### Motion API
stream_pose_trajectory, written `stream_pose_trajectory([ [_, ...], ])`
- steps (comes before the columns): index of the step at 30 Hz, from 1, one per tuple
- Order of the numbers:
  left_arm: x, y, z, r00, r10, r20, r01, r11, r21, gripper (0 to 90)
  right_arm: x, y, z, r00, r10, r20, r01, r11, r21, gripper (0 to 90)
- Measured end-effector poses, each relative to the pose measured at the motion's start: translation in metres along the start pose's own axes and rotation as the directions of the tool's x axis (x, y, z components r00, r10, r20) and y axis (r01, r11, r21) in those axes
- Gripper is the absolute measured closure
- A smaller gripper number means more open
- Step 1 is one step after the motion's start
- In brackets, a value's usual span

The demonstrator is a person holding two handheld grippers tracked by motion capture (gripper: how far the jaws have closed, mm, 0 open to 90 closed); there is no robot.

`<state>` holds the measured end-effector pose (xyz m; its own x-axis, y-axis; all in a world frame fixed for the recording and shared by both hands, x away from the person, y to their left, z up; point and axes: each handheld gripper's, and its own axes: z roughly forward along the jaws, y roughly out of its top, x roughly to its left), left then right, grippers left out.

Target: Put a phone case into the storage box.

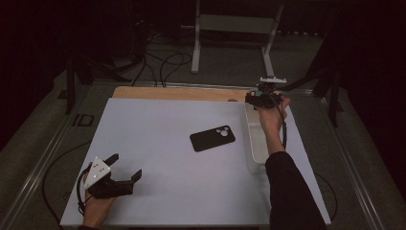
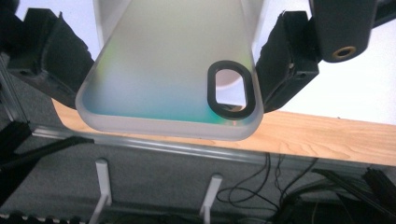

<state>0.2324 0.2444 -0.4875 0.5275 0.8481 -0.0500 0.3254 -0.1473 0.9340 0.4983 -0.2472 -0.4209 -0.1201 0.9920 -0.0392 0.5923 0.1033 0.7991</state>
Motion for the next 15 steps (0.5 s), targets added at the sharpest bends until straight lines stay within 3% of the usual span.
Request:
stream_pose_trajectory([
  [15, 0.0, 0.0, -0.001, 1.0, -0.002, -0.001, 0.002, 1.0, -0.002, 0.0, -0.005, -0.008, 0.013, 0.9995, 0.029, 0.01, -0.03, 0.998, 0.047, 16.3],
])
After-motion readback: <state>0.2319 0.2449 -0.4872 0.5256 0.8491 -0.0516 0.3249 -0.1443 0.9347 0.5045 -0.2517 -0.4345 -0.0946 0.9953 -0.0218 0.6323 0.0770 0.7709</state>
